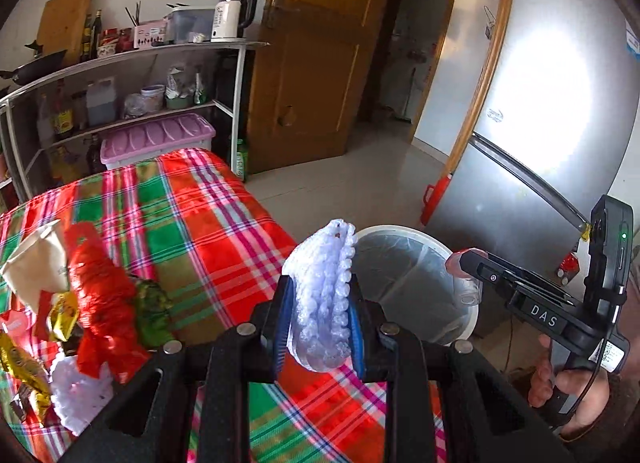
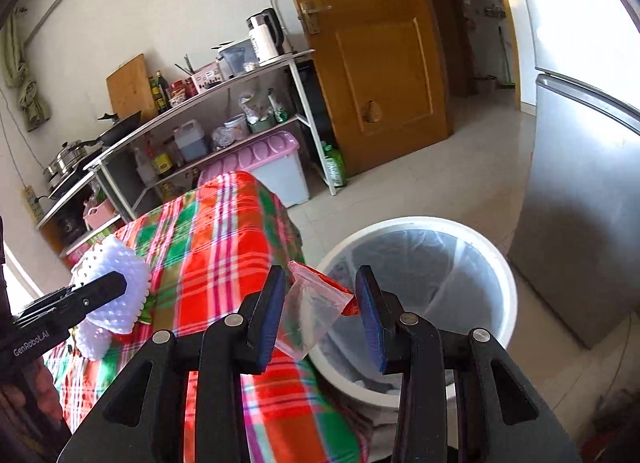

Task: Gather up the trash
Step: 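Carry the cup and foam net over the bin and open both tools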

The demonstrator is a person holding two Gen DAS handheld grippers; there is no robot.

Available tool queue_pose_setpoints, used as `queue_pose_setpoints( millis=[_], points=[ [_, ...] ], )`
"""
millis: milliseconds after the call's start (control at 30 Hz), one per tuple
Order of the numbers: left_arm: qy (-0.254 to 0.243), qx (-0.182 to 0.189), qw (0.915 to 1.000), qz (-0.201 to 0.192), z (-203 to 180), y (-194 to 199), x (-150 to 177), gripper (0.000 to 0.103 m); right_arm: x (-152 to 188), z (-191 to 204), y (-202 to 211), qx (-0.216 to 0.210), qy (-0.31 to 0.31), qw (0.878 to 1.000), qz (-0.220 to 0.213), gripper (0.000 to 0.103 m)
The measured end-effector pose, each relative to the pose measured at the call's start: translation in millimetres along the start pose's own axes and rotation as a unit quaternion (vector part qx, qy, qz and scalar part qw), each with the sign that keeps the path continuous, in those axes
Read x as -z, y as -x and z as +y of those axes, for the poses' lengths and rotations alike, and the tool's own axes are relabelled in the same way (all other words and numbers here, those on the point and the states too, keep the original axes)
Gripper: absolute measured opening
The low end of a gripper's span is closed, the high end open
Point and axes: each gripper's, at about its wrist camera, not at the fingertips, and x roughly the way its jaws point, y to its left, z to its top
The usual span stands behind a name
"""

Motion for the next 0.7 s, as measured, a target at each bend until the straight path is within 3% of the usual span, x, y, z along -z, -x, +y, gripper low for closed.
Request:
queue_pose_setpoints(
  millis=[367,700],
  points=[
    [-0.043,0.045,0.9959,0.065,-59.1,-77.7,-2.3,0.027,10.3,-70.5,-24.5,0.058,-0.02,0.997,0.046,0.038],
    [-0.053,0.035,0.9911,0.117,-82.6,-121.0,8.4,0.028,19.0,-96.5,-55.6,0.086,-0.028,0.992,0.087,0.038]
  ],
)
